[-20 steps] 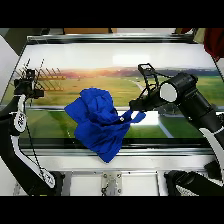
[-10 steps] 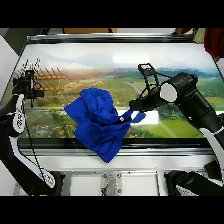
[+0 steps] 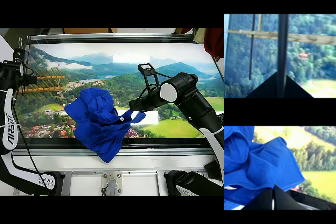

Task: Fold the clothes and pants, and hang the long-sleeved shirts on hangers.

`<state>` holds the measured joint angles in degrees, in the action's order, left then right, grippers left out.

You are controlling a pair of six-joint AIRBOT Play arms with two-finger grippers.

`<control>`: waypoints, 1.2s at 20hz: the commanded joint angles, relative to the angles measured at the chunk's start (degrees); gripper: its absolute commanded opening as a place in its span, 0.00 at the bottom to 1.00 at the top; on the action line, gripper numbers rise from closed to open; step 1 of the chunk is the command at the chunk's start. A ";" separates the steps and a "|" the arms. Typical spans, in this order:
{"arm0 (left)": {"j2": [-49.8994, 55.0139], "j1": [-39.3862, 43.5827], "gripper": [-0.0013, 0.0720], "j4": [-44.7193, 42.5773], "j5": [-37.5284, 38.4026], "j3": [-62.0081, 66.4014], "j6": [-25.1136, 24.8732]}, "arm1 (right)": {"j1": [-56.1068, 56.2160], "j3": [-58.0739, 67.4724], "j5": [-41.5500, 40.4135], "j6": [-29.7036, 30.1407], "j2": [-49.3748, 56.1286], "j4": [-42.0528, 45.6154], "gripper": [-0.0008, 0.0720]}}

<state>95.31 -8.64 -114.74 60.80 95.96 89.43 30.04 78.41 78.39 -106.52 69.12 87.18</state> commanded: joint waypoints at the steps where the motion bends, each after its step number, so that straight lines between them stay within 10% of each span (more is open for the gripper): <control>1: -7.37 4.55 0.03 11.91 7.45 -0.02 -10.25 | 0.04 -0.02 0.02 -0.02 0.02 0.00 0.02; 8: -20.33 8.87 0.03 45.94 32.30 -0.02 -47.32 | 0.04 -0.02 0.02 -0.02 0.02 0.02 0.02; 13: -25.20 8.55 0.03 41.27 40.15 -0.09 -48.83 | 0.04 -0.02 0.02 -0.02 0.02 0.00 0.02; 24: -51.25 7.78 0.03 41.40 44.24 -33.99 -69.33 | 0.04 -0.02 0.02 0.00 0.02 0.00 0.02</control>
<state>50.37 -0.80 -73.45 104.01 69.84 24.88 30.04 78.41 78.41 -106.52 69.12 87.18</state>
